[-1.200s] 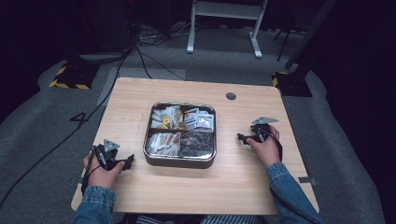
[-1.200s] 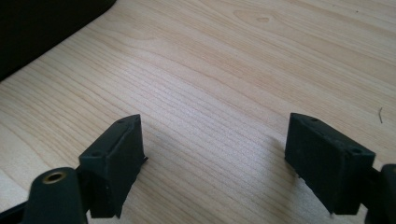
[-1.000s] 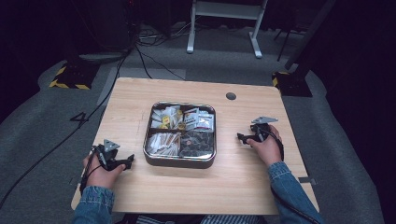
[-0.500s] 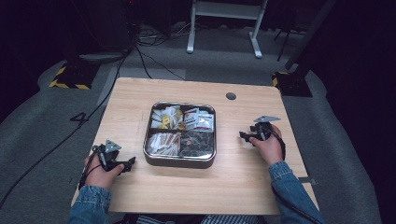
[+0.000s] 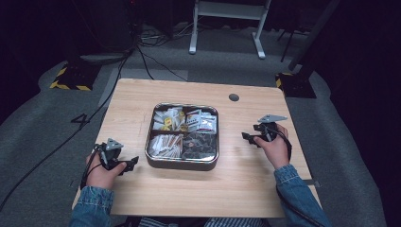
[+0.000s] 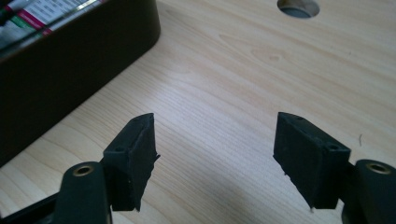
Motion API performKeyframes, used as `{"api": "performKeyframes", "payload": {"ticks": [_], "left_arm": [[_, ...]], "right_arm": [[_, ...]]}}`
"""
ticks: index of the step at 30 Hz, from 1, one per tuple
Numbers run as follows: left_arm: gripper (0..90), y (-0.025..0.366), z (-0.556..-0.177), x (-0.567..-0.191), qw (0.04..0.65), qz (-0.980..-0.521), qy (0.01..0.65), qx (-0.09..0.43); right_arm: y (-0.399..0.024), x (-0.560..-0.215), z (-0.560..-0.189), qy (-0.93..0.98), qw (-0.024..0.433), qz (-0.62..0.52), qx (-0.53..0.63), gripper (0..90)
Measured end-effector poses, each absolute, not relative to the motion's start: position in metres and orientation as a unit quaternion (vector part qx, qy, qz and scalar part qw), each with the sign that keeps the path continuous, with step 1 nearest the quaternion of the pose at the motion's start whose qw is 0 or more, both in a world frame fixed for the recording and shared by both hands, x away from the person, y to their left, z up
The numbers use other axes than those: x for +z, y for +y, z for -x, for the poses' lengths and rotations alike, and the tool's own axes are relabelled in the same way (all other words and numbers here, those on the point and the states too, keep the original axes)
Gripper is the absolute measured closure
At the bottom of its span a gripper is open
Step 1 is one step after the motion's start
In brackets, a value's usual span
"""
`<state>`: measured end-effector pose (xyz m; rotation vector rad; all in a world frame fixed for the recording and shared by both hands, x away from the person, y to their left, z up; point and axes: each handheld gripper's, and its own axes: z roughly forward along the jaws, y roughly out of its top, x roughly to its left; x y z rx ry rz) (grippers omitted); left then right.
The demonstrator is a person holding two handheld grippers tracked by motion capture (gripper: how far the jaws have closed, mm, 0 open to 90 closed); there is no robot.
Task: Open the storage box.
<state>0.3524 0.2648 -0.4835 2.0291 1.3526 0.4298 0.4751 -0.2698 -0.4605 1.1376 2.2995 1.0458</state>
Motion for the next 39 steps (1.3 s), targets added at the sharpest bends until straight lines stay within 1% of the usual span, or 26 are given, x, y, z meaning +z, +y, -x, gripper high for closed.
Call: {"api": "performKeyframes", "payload": {"ticks": [6, 10, 14, 18, 26, 29, 34, 39], "left_arm": [[22.9, 0.265, -0.349, -0.473, 0.361, -0.756, 0.515, 0.181], [23.8, 0.264, -0.345, -0.464, 0.380, -0.746, 0.513, 0.191], [25.3, 0.261, -0.342, -0.458, 0.397, -0.738, 0.512, 0.187], [25.7, 0.260, -0.341, -0.455, 0.409, -0.734, 0.510, 0.184], [25.7, 0.264, -0.340, -0.451, 0.412, -0.731, 0.511, 0.188], [25.8, 0.264, -0.341, -0.451, 0.410, -0.736, 0.506, 0.184], [25.7, 0.264, -0.341, -0.451, 0.404, -0.740, 0.507, 0.177], [25.6, 0.266, -0.340, -0.452, 0.402, -0.739, 0.512, 0.176]], "right_arm": [[-0.261, -0.448, -0.470, 0.817, 0.191, -0.391, 0.379, 29.5], [-0.251, -0.440, -0.466, 0.820, 0.181, -0.388, 0.381, 32.9], [-0.244, -0.434, -0.464, 0.821, 0.181, -0.377, 0.389, 33.6], [-0.234, -0.427, -0.461, 0.822, 0.171, -0.363, 0.405, 34.5], [-0.206, -0.413, -0.464, 0.830, 0.149, -0.329, 0.425, 35.8], [-0.199, -0.408, -0.465, 0.831, 0.145, -0.323, 0.429, 35.9], [-0.181, -0.398, -0.469, 0.839, 0.145, -0.293, 0.436, 36.8], [-0.168, -0.397, -0.472, 0.844, 0.145, -0.274, 0.438, 36.8]]}}
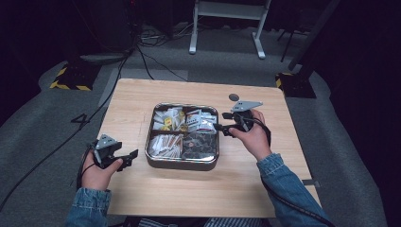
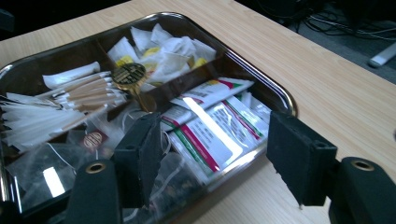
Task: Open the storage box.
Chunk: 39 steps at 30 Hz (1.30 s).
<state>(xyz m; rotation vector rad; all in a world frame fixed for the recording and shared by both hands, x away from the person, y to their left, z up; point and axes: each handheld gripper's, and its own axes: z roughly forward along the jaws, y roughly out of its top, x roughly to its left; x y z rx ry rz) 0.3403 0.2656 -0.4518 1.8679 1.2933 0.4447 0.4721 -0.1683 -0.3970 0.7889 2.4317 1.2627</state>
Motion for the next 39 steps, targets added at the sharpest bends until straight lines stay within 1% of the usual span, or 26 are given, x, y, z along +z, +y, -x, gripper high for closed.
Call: {"api": "performKeyframes", "payload": {"ticks": [10, 15, 23, 30, 34, 39], "left_arm": [[25.6, 0.270, -0.337, -0.452, 0.400, -0.737, 0.516, 0.172], [27.2, 0.270, -0.336, -0.452, 0.413, -0.729, 0.528, 0.137], [27.3, 0.269, -0.337, -0.453, 0.406, -0.732, 0.529, 0.140], [27.5, 0.268, -0.338, -0.455, 0.406, -0.734, 0.530, 0.127], [27.8, 0.267, -0.339, -0.455, 0.404, -0.736, 0.529, 0.124], [27.7, 0.267, -0.339, -0.455, 0.400, -0.738, 0.529, 0.125]], "right_arm": [[-0.139, -0.399, -0.485, 0.850, 0.125, -0.263, 0.439, 35.5], [-0.124, -0.407, -0.492, 0.851, 0.107, -0.258, 0.445, 35.4], [-0.099, -0.418, -0.492, 0.858, 0.084, -0.244, 0.444, 35.5], [-0.086, -0.428, -0.495, 0.852, 0.057, -0.258, 0.451, 35.9], [-0.079, -0.431, -0.494, 0.856, 0.057, -0.254, 0.447, 37.0], [-0.066, -0.437, -0.492, 0.864, 0.058, -0.248, 0.434, 40.7]]}}
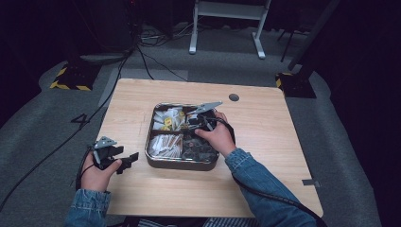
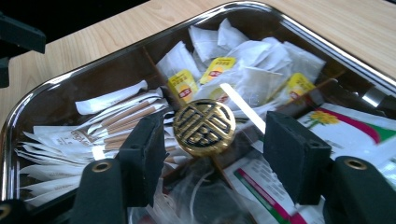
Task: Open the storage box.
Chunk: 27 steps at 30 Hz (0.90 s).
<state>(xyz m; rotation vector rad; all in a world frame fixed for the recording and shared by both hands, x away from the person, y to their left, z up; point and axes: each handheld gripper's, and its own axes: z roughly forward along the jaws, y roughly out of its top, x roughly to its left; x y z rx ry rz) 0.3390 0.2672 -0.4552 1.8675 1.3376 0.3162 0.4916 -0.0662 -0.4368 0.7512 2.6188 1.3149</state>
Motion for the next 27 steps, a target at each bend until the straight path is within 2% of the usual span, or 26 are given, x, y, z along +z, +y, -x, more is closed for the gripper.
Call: {"api": "performKeyframes", "payload": {"ticks": [3, 6, 10, 21, 27], "left_arm": [[27.7, 0.267, -0.339, -0.456, 0.400, -0.739, 0.528, 0.125], [27.7, 0.267, -0.339, -0.456, 0.400, -0.739, 0.527, 0.126], [27.7, 0.267, -0.339, -0.456, 0.400, -0.738, 0.529, 0.125], [27.7, 0.267, -0.339, -0.456, 0.398, -0.740, 0.527, 0.127], [27.7, 0.266, -0.339, -0.456, 0.397, -0.740, 0.527, 0.127]], "right_arm": [[-0.063, -0.439, -0.492, 0.868, 0.059, -0.244, 0.428, 42.9], [-0.060, -0.439, -0.492, 0.873, 0.067, -0.242, 0.418, 51.0], [-0.054, -0.441, -0.489, 0.880, 0.080, -0.237, 0.404, 57.1], [-0.050, -0.443, -0.487, 0.882, 0.116, -0.226, 0.397, 58.9], [-0.048, -0.444, -0.486, 0.880, 0.105, -0.230, 0.402, 58.9]]}}
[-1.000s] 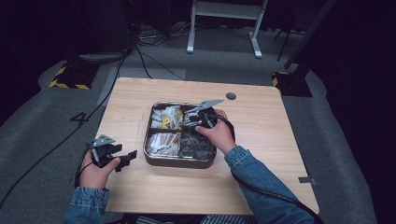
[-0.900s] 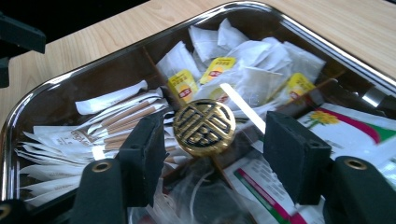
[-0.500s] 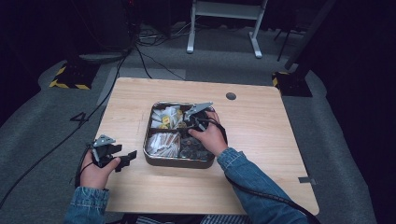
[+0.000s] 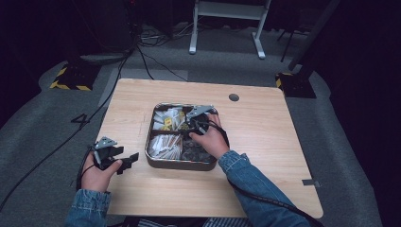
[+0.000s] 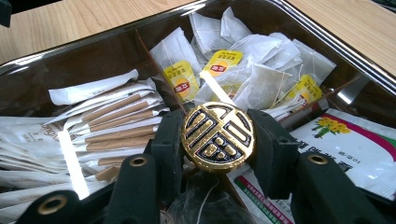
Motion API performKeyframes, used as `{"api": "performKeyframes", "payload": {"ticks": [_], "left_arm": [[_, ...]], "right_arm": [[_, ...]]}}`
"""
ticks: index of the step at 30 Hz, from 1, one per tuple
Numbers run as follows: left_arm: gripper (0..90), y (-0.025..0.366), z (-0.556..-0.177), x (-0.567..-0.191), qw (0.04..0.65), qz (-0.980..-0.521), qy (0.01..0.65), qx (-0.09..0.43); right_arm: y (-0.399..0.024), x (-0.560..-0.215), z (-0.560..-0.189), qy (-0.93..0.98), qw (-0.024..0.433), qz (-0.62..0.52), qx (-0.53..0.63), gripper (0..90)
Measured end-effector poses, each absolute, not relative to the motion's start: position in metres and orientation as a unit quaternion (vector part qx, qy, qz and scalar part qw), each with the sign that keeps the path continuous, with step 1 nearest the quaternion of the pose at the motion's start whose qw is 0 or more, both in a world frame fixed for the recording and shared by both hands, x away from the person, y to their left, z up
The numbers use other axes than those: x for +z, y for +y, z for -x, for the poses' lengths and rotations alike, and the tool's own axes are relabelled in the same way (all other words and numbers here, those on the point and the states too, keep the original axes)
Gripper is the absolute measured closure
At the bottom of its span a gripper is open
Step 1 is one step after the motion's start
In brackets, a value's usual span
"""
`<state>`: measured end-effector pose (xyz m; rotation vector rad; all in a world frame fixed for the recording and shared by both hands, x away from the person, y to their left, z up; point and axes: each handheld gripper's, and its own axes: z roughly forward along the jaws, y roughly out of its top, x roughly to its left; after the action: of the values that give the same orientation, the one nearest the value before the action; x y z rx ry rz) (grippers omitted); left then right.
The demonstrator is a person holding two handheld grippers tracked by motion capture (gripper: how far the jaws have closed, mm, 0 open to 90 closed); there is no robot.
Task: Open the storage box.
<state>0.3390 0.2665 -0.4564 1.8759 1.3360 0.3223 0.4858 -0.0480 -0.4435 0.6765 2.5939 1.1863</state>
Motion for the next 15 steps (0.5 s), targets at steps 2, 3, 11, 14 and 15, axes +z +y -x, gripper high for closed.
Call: {"api": "performKeyframes", "payload": {"ticks": [2, 3, 11, 14, 15], "left_arm": [[27.7, 0.2664, -0.3390, -0.4565, 0.397, -0.741, 0.528, 0.127], [27.7, 0.2663, -0.3391, -0.4566, 0.397, -0.740, 0.528, 0.127], [27.7, 0.2658, -0.3390, -0.4567, 0.394, -0.742, 0.527, 0.128], [27.7, 0.2662, -0.3393, -0.4570, 0.395, -0.742, 0.527, 0.128], [27.7, 0.2663, -0.3394, -0.4571, 0.395, -0.741, 0.527, 0.129]], "right_arm": [[-0.0477, -0.4436, -0.4853, 0.880, 0.106, -0.230, 0.401, 58.9], [-0.0474, -0.4435, -0.4845, 0.880, 0.105, -0.232, 0.402, 58.9], [-0.0474, -0.4436, -0.4841, 0.879, 0.110, -0.231, 0.403, 59.4], [-0.0475, -0.4435, -0.4841, 0.879, 0.110, -0.231, 0.404, 59.4], [-0.0474, -0.4435, -0.4839, 0.878, 0.110, -0.232, 0.405, 59.4]]}}
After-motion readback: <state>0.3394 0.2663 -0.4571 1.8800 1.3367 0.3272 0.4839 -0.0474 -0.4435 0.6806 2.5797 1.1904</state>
